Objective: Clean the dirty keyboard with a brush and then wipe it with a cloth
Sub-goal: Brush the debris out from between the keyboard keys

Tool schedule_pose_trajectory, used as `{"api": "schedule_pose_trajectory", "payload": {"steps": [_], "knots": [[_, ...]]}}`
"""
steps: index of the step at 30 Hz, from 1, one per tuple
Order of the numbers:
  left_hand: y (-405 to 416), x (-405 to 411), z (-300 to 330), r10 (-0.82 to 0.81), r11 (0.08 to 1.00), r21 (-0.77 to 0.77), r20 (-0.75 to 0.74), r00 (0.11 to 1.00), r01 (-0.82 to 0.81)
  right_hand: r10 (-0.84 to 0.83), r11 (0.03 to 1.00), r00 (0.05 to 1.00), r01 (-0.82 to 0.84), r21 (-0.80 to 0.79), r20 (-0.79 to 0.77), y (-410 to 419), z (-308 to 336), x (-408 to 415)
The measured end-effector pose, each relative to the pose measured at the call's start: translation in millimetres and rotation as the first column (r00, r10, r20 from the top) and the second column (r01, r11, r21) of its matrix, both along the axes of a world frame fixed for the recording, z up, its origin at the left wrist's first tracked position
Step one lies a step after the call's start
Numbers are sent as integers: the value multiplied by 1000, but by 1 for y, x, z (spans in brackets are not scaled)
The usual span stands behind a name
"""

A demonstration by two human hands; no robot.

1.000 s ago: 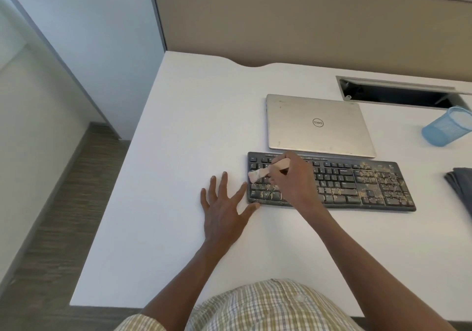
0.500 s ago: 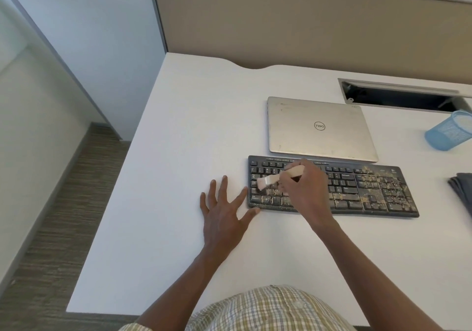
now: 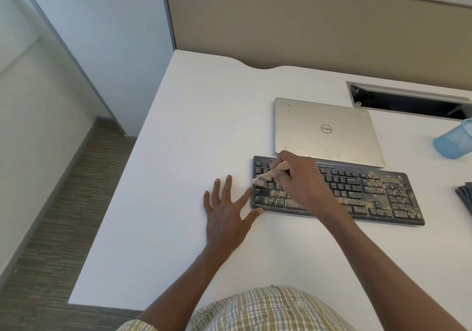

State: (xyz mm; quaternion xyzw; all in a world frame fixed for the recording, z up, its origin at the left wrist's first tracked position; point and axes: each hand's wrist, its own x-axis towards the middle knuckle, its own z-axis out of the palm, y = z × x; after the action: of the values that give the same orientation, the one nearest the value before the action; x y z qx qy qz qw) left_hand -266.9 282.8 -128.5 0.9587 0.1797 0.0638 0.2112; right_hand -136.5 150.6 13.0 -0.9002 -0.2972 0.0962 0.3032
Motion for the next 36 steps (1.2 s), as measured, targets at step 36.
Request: {"api": "schedule_pose_trajectory", "payload": {"steps": [36], "knots": [[0,0,-3,9,1000,4,22,1000,-9,-355,934,935,355,-40,13,8,-10,-9]]}}
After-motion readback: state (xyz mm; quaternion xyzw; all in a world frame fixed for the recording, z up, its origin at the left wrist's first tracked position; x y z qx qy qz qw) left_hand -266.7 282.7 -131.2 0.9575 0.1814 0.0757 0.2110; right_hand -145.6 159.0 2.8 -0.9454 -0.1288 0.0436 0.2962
